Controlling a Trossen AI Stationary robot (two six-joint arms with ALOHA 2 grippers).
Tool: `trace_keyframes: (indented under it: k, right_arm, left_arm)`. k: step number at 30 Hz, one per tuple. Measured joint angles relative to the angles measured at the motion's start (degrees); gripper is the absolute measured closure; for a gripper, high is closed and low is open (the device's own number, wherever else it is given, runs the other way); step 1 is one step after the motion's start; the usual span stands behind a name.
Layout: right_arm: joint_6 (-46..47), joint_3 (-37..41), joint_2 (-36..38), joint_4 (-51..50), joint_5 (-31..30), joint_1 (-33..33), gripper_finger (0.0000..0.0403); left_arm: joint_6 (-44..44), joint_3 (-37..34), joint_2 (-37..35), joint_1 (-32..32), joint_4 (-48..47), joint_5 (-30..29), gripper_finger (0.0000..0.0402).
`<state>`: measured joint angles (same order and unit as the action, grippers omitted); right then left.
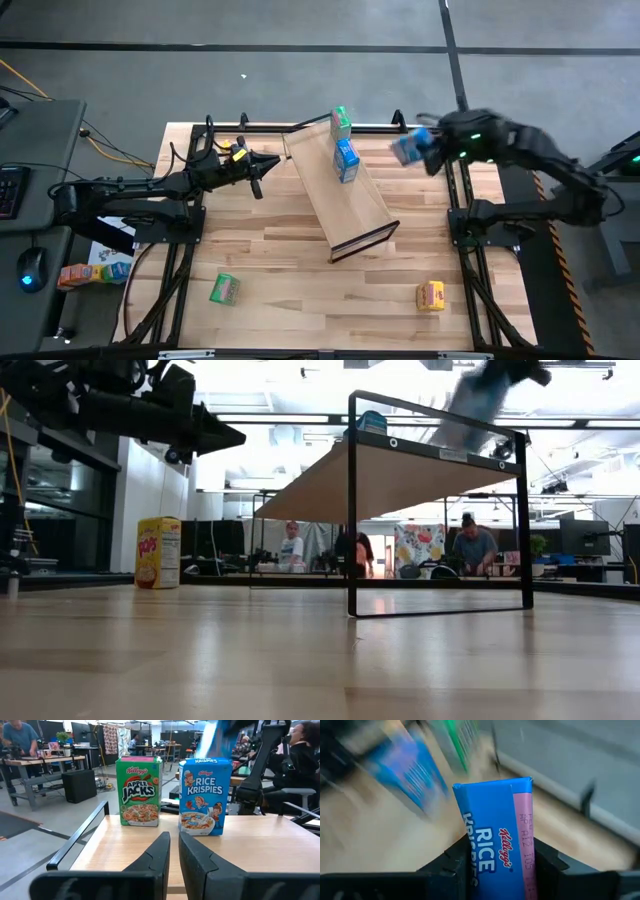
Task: Stack cereal on shelf
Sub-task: Put the blue cereal box on the shelf aligned with the other blue cereal box
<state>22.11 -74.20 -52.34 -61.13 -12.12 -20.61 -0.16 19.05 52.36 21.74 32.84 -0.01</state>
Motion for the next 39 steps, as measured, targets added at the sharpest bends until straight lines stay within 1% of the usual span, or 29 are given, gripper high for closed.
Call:
trace_keyframes:
  k: [3, 7, 11, 13, 16, 20, 22, 24, 26, 30, 35, 39]
  right_arm:
    - [-2.7, -7.2, -1.2, 4.8, -2.8, 3.5, 0.0267]
    - [-5.6, -11.1, -5.3, 14.1, -2.9, 8.7, 0.0267]
    - [-6.1, -12.4, -13.3, 19.2, -2.0, 12.9, 0.0267]
    - [-5.8, -14.1, -18.4, 20.0, -0.6, 14.7, 0.0267]
    - [-5.4, -19.2, -25.2, 19.4, 0.7, 17.0, 0.0267]
    - [-4.2, -27.3, -33.9, 12.9, 0.5, 18.8, 0.0267]
    - [-3.6, -31.6, -37.4, 8.8, -1.7, 19.5, 0.0267]
    - [-1.4, -35.3, -40.0, 5.1, -5.4, 19.9, 0.0267]
    - [0.6, -37.9, -42.5, 2.0, -7.7, 20.1, 0.0267]
    - [5.0, -39.7, -46.1, -0.6, -8.0, 20.1, 0.0267]
    - [8.9, -39.4, -48.4, -1.6, -5.5, 20.1, 0.0267]
    - [10.7, -39.3, -49.6, -2.6, -8.5, 20.1, 0.0267]
  left_arm:
    - [0.0, 0.0, 0.0, 0.0, 0.0, 0.0, 0.0369]
    - [0.0, 0.0, 0.0, 0.0, 0.0, 0.0, 0.0369]
    - [0.2, 0.0, 0.0, 0.0, 0.0, 0.0, 0.0369]
    - [0.7, 0.0, 0.0, 0.0, 0.0, 0.0, 0.0369]
    - [0.7, 0.0, 0.0, 0.0, 0.0, 0.0, 0.0369]
    - [0.7, 0.0, 0.0, -0.1, 0.0, 0.0, 0.0369]
    - [0.3, 0.0, 0.0, -0.1, -0.1, 0.0, 0.0369]
    - [0.2, 0.0, 0.0, -0.1, -0.3, 0.0, 0.0369]
    - [0.3, 0.0, 0.0, -0.1, -0.5, 0.0, 0.0369]
    - [0.3, 0.0, 0.0, -0.1, -0.5, 0.0, 0.0369]
    - [0.3, 0.0, 0.0, -0.1, -0.5, 0.0, 0.0369]
    - [0.3, 0.0, 0.0, -0.1, -0.1, 0.0, 0.0369]
